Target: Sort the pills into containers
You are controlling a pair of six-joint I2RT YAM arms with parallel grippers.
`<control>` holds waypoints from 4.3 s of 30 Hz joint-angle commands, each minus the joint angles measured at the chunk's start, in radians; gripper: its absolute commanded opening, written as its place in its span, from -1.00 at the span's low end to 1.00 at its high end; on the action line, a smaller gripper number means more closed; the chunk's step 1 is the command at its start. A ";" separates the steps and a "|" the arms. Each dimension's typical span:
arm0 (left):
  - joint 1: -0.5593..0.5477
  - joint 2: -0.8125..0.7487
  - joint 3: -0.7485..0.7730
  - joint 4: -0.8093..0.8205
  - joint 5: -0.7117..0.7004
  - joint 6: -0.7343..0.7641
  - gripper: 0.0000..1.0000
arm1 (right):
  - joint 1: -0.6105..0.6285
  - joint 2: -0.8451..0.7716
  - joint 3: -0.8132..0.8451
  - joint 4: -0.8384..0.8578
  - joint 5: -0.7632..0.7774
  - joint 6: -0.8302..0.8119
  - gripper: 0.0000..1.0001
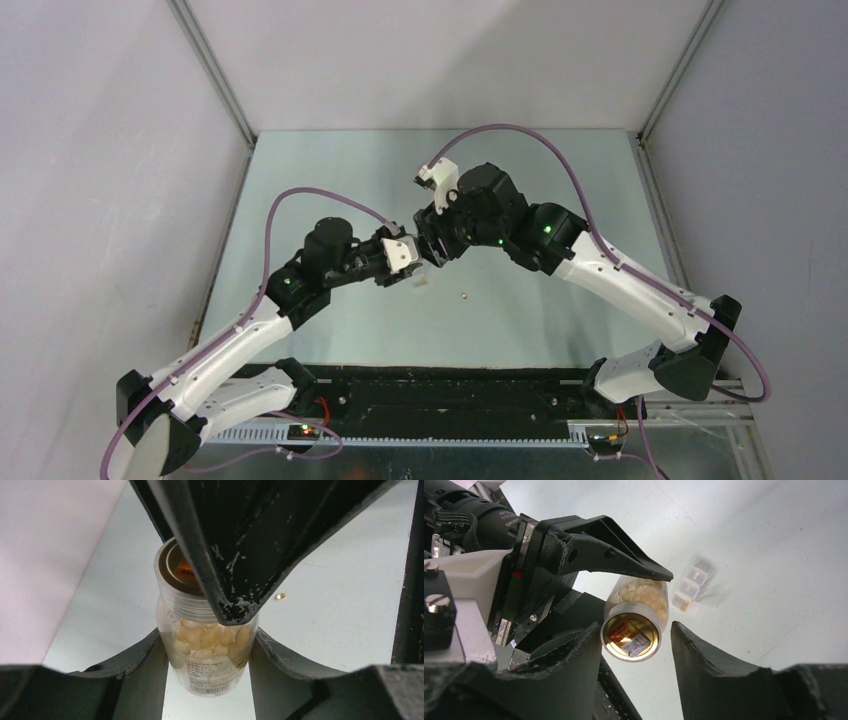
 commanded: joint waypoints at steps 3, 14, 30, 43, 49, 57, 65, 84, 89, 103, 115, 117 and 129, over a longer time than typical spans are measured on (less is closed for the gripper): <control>-0.016 -0.020 0.014 0.080 0.063 0.006 -1.00 | -0.016 0.009 0.025 0.059 0.104 0.013 0.02; -0.017 -0.016 0.008 0.099 0.011 0.004 -1.00 | -0.050 0.043 0.074 -0.027 0.318 0.351 -1.00; -0.016 -0.021 -0.007 0.131 -0.021 -0.008 -1.00 | -0.115 -0.057 -0.042 0.152 0.251 0.660 -0.59; -0.017 -0.015 -0.005 0.135 -0.032 -0.015 -1.00 | -0.145 -0.128 -0.109 0.139 -0.055 0.207 0.73; -0.017 -0.008 -0.001 0.139 -0.036 -0.023 -1.00 | -0.122 -0.082 -0.087 0.133 -0.106 0.279 0.75; -0.017 -0.010 -0.004 0.152 -0.037 -0.040 -0.93 | -0.050 -0.002 -0.054 0.124 -0.021 0.340 0.66; -0.016 -0.034 -0.031 0.199 -0.045 -0.078 -0.47 | -0.057 0.000 -0.094 0.193 0.001 0.380 -0.16; -0.016 -0.045 -0.098 0.359 -0.425 -0.345 0.99 | -0.490 -0.096 -0.388 0.043 0.368 0.364 -0.47; -0.002 0.059 0.045 0.216 -0.622 -0.565 0.99 | -0.561 -0.044 -0.468 0.108 0.374 0.340 -0.44; 0.165 0.269 0.054 0.000 -0.540 -0.974 0.99 | -0.628 0.154 -0.507 0.127 0.359 0.409 -0.31; 0.299 0.399 0.000 0.021 -0.275 -1.163 0.93 | -0.652 0.053 -0.455 0.062 0.334 0.343 0.83; 0.299 0.416 -0.008 0.036 -0.249 -1.183 0.91 | -0.655 0.016 -0.438 0.055 0.328 0.323 0.88; 0.300 0.546 -0.008 0.108 -0.089 -1.260 0.28 | -0.508 -0.046 -0.293 0.016 0.227 0.309 0.30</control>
